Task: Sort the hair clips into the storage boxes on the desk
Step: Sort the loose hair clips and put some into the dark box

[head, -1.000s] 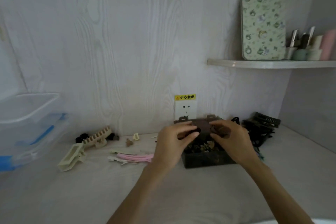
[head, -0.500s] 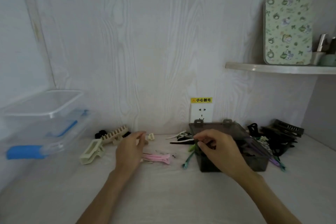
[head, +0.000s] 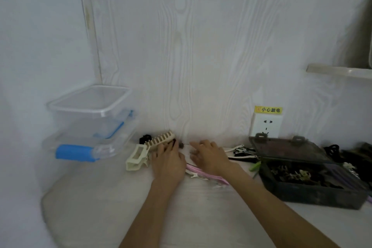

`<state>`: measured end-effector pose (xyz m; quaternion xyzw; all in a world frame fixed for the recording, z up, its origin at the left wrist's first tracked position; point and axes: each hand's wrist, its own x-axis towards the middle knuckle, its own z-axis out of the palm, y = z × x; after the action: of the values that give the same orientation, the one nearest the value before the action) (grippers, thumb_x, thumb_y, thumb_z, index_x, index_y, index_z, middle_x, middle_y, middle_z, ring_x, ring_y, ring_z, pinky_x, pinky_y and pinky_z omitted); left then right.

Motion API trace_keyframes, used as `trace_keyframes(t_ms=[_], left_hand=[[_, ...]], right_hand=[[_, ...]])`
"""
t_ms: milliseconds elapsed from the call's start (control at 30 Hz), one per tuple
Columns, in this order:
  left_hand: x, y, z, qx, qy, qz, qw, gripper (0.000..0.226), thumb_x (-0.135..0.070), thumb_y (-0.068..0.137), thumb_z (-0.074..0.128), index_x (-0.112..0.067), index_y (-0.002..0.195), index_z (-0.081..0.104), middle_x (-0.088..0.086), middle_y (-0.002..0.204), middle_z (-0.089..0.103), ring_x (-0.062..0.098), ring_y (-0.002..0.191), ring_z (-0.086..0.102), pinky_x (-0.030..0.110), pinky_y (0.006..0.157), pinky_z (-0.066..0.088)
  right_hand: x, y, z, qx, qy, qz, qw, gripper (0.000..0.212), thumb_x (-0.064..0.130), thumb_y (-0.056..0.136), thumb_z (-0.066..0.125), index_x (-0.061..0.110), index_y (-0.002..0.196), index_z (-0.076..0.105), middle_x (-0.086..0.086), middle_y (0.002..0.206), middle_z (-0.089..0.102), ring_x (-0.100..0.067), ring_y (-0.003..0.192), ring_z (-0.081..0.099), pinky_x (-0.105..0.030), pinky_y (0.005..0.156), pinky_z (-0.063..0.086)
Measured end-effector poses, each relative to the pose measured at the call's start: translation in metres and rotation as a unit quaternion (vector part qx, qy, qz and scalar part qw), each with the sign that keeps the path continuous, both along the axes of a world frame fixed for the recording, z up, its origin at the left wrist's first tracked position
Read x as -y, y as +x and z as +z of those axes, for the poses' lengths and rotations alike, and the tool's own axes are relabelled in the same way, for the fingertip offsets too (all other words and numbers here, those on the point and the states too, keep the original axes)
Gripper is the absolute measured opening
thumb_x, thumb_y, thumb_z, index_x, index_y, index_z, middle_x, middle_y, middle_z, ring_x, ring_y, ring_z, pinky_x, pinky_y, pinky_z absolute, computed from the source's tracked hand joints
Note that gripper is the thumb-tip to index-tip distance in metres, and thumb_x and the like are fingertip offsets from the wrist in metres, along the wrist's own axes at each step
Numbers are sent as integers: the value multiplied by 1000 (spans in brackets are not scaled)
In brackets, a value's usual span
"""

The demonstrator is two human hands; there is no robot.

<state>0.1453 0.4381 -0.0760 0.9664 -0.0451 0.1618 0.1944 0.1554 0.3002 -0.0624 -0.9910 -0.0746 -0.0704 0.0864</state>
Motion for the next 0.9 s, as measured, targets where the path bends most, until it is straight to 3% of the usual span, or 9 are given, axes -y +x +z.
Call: trace_keyframes(t_ms=[133, 267, 400, 467, 533, 667, 900], left_hand=[[-5, -1, -1, -26, 0, -9, 1000, 47, -32, 97, 31, -28, 144, 32, -3, 148, 37, 23, 133, 26, 38, 106, 25], [-2, 1, 1, -22, -35, -15, 999, 42, -35, 93, 40, -25, 134, 46, 2, 139, 46, 26, 127, 33, 37, 102, 30], [3, 8, 3, -10, -101, 14, 995, 43, -39, 91, 49, -16, 127, 49, 7, 131, 54, 28, 121, 44, 36, 100, 38], [8, 12, 4, -10, -100, 39, 994, 48, -49, 88, 51, -17, 123, 52, 7, 130, 55, 30, 119, 46, 39, 95, 43], [13, 15, 6, 1, -78, 58, 995, 50, -54, 85, 52, -20, 123, 52, 6, 129, 54, 31, 118, 47, 39, 91, 43], [27, 21, 10, 44, -23, 18, 999, 30, -44, 87, 53, -21, 103, 63, 4, 105, 67, 24, 98, 61, 32, 81, 44], [28, 28, 2, 35, -65, -42, 996, 18, -24, 91, 56, -22, 104, 67, 2, 105, 69, 20, 96, 63, 30, 77, 49]], right_hand=[[1, 5, -6, 32, 32, 23, 999, 28, 22, 94, 45, 20, 117, 60, -12, 113, 56, -31, 108, 51, -32, 91, 37], [10, -11, 3, 36, 76, 31, 996, 23, 17, 89, 54, 21, 107, 68, -8, 105, 61, -25, 99, 59, -22, 74, 34], [30, -29, -1, 41, 123, 24, 991, 23, 14, 85, 57, 21, 102, 71, -3, 105, 68, -18, 101, 60, -21, 82, 39], [36, -33, -2, 52, 197, 16, 979, 25, 7, 82, 58, 19, 99, 72, 0, 104, 70, -13, 100, 61, -18, 86, 41], [36, -34, 1, 59, 258, 10, 964, 26, 1, 80, 58, 17, 95, 73, 3, 99, 71, -8, 93, 61, -15, 83, 43], [35, -34, -1, 65, 312, -7, 948, 24, 1, 83, 58, 16, 95, 72, 5, 92, 68, -7, 84, 59, -18, 74, 44], [32, -37, -6, 157, 249, -29, 955, 18, 21, 80, 69, 22, 97, 72, -2, 98, 65, -16, 90, 60, -27, 81, 48]])
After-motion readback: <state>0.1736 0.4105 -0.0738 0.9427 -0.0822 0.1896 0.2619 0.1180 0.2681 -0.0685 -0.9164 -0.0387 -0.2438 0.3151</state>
